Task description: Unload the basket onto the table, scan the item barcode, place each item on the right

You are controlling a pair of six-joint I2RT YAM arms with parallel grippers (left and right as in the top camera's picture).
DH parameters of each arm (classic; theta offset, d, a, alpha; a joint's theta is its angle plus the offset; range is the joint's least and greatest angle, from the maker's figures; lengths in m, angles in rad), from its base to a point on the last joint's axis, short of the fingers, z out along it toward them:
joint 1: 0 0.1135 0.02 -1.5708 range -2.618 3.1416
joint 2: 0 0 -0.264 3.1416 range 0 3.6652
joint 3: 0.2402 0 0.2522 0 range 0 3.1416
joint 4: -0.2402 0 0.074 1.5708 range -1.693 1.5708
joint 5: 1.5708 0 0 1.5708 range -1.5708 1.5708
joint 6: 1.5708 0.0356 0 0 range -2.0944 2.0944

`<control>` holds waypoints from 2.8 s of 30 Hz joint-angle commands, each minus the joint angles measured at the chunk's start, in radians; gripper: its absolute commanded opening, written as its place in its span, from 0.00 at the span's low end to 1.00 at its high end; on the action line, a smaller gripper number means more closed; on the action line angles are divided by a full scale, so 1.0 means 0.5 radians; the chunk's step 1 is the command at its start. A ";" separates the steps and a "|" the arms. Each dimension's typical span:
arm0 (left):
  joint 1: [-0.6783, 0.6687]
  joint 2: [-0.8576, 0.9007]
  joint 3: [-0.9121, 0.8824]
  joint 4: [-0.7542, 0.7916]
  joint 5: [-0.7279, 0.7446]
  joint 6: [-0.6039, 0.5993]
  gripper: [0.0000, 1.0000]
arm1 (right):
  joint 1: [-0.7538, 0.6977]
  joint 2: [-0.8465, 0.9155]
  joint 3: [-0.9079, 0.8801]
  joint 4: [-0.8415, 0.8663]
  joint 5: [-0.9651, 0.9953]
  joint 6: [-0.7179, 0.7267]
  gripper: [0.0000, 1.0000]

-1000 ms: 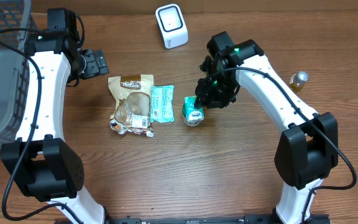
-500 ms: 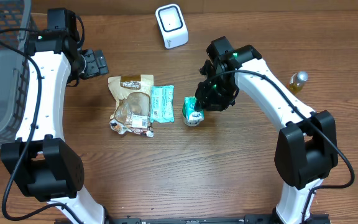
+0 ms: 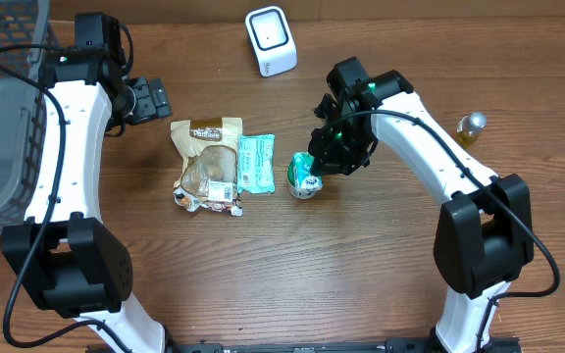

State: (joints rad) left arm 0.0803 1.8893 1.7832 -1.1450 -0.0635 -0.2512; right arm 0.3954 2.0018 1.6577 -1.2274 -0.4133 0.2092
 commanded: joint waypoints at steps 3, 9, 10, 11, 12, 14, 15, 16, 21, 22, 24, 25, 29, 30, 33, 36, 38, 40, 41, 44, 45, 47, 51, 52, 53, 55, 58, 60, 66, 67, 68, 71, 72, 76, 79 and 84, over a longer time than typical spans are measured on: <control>-0.004 -0.008 0.031 0.001 0.006 0.039 1.00 | -0.105 -0.025 -0.014 -0.001 -0.533 -0.223 0.04; -0.004 -0.008 0.031 0.001 0.006 0.039 1.00 | -0.301 -0.043 -0.014 -0.072 -1.288 -0.556 0.04; -0.004 -0.008 0.031 0.001 0.006 0.039 1.00 | -0.337 -0.044 -0.014 -0.127 -1.450 -0.679 0.04; -0.004 -0.008 0.031 0.001 0.006 0.040 0.99 | -0.371 -0.044 -0.014 -0.204 -1.615 -0.837 0.04; -0.004 -0.008 0.031 0.002 0.006 0.039 0.99 | -0.402 -0.044 -0.014 -0.301 -1.764 -1.011 0.04; -0.004 -0.008 0.031 0.001 0.006 0.039 1.00 | -0.468 -0.044 -0.014 -0.535 -1.971 -1.352 0.04; -0.004 -0.008 0.031 0.001 0.006 0.039 0.99 | -0.513 -0.044 -0.014 -0.711 -2.039 -1.564 0.04; -0.004 -0.008 0.031 0.001 0.006 0.039 0.99 | -0.533 -0.044 -0.014 -0.794 -2.055 -1.657 0.04; -0.004 -0.008 0.031 0.001 0.006 0.039 1.00 | -0.581 -0.054 -0.019 -0.936 -2.051 -1.820 0.04; -0.004 -0.008 0.031 0.002 0.006 0.039 1.00 | -0.581 -0.058 -0.018 -0.936 -2.052 -1.820 0.04; -0.004 -0.008 0.031 0.001 0.005 0.039 1.00 | -0.580 -0.066 -0.018 -0.936 -2.062 -1.820 0.04; -0.004 -0.008 0.031 0.001 0.006 0.039 1.00 | -0.580 -0.074 -0.018 -0.936 -2.078 -1.819 0.04; -0.004 -0.008 0.031 0.002 0.006 0.039 0.99 | -0.581 -0.131 -0.018 -0.936 -2.110 -1.792 0.04; -0.004 -0.008 0.031 0.001 0.006 0.039 1.00 | -0.581 -0.150 -0.018 -0.936 -2.109 -1.788 0.04; -0.004 -0.008 0.031 0.001 0.006 0.039 0.99 | -0.580 -0.178 -0.018 -0.936 -2.108 -1.781 0.04; -0.004 -0.008 0.031 0.001 0.006 0.039 1.00 | -0.581 -0.178 -0.018 -0.934 -2.085 -1.783 0.04; -0.004 -0.008 0.031 0.001 0.005 0.039 1.00 | -0.581 -0.178 -0.018 -0.887 -2.033 -1.783 0.04; -0.004 -0.008 0.031 0.002 0.005 0.039 1.00 | -0.581 -0.177 -0.018 -0.720 -1.949 -1.782 0.04; -0.004 -0.008 0.031 0.001 0.006 0.039 0.99 | -0.581 -0.177 -0.018 -0.631 -1.897 -1.781 0.04; -0.004 -0.008 0.031 0.001 0.006 0.039 1.00 | -0.571 -0.177 -0.018 -0.380 -1.654 -1.597 0.04; -0.004 -0.008 0.031 0.001 0.005 0.039 1.00 | -0.561 -0.177 -0.018 -0.226 -1.485 -1.419 0.04; -0.004 -0.008 0.031 0.001 0.005 0.039 1.00 | -0.542 -0.177 -0.018 0.102 -1.088 -0.790 0.04; -0.004 -0.008 0.031 0.001 0.006 0.039 1.00 | -0.468 -0.177 0.147 0.286 -0.470 -0.343 0.04; -0.004 -0.008 0.031 0.001 0.006 0.039 0.99 | -0.458 -0.177 0.188 0.266 -0.433 -0.343 0.04; -0.004 -0.008 0.031 0.002 0.006 0.039 0.99 | -0.431 -0.177 0.301 0.222 -0.326 -0.337 0.04; -0.004 -0.008 0.031 0.002 0.006 0.039 0.99 | -0.388 -0.177 0.498 0.159 -0.114 -0.297 0.04; -0.004 -0.008 0.031 0.001 0.005 0.039 1.00 | -0.306 -0.177 0.784 0.095 0.210 -0.302 0.03; -0.004 -0.008 0.031 0.001 0.005 0.039 1.00 | -0.237 -0.177 0.935 0.101 0.451 -0.365 0.03; -0.004 -0.008 0.031 0.001 0.006 0.039 1.00 | 0.017 -0.098 0.991 0.649 1.118 -0.813 0.04; -0.004 -0.008 0.031 0.001 0.006 0.039 1.00 | 0.050 -0.066 0.991 0.734 1.189 -0.812 0.04; -0.004 -0.008 0.031 0.002 0.006 0.039 0.99 | 0.101 -0.009 0.991 0.866 1.291 -0.842 0.04; -0.004 -0.008 0.031 0.001 0.006 0.039 0.99 | 0.166 0.089 0.991 1.037 1.445 -0.948 0.04; -0.004 -0.008 0.031 0.001 0.006 0.039 1.00 | 0.183 0.122 0.991 1.083 1.482 -0.986 0.04; -0.004 -0.008 0.031 0.001 0.006 0.039 0.99 | 0.265 0.345 0.990 1.355 1.672 -1.376 0.04; -0.004 -0.008 0.031 0.001 0.006 0.039 1.00 | 0.292 0.517 0.990 1.646 1.767 -1.621 0.04; -0.004 -0.008 0.031 0.001 0.006 0.039 1.00 | 0.291 0.739 0.988 1.998 1.768 -1.800 0.04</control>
State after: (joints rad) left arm 0.0803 1.8893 1.7832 -1.1450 -0.0631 -0.2512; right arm 0.5385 2.3165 2.1376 -0.2886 0.4385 -0.6006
